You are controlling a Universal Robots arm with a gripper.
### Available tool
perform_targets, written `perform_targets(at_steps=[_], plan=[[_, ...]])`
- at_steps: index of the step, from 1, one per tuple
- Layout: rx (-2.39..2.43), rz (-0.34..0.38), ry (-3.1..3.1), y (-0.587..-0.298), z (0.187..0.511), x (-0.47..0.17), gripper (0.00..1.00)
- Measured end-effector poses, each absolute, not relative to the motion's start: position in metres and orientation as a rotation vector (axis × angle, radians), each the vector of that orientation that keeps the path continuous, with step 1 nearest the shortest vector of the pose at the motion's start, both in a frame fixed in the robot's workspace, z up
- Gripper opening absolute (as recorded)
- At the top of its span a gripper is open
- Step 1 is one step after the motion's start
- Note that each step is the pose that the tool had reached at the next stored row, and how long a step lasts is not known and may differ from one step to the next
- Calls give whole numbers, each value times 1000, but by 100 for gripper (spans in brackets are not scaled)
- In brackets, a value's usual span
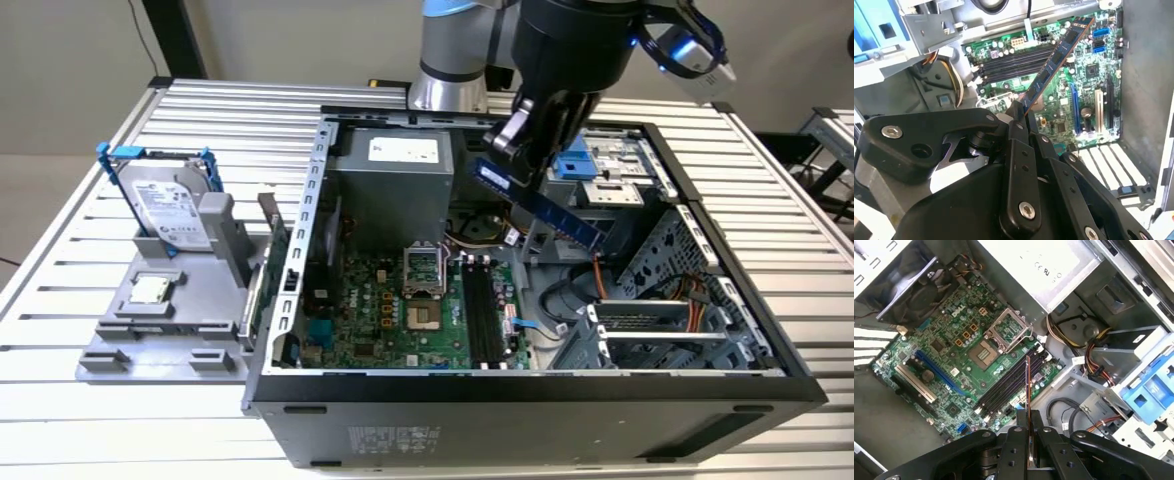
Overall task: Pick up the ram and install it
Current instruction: 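Insert the ram into the slot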
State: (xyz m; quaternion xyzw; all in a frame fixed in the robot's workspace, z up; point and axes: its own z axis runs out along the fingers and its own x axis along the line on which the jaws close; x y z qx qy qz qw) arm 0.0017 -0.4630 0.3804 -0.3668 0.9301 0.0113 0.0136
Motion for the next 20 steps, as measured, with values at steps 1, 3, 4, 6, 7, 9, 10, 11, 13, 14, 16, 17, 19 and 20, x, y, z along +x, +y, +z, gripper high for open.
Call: perform_targets(at_steps=[1, 3, 4, 6, 7, 9, 10, 11, 13, 14, 16, 17, 19, 20], plan=[[-1128, 35, 2903, -463, 380, 2, 0], [-1097, 34, 2914, -463, 380, 2, 0], [-1080, 34, 2921, -463, 380, 2, 0], [-1037, 33, 2936, -463, 380, 2, 0], [-1012, 33, 2944, -463, 379, 2, 0], [-959, 32, 2961, -463, 379, 2, 0], [-933, 32, 2970, -463, 379, 2, 0], [-907, 32, 2978, -463, 378, 2, 0], [-850, 31, 2994, -463, 378, 2, 0], [-822, 30, 3002, -463, 378, 2, 0], [-769, 30, 3016, -463, 377, 2, 0], [-744, 29, 3022, -463, 377, 2, 0], [-691, 28, 3034, -463, 377, 2, 0], [-663, 28, 3040, -463, 376, 2, 0]])
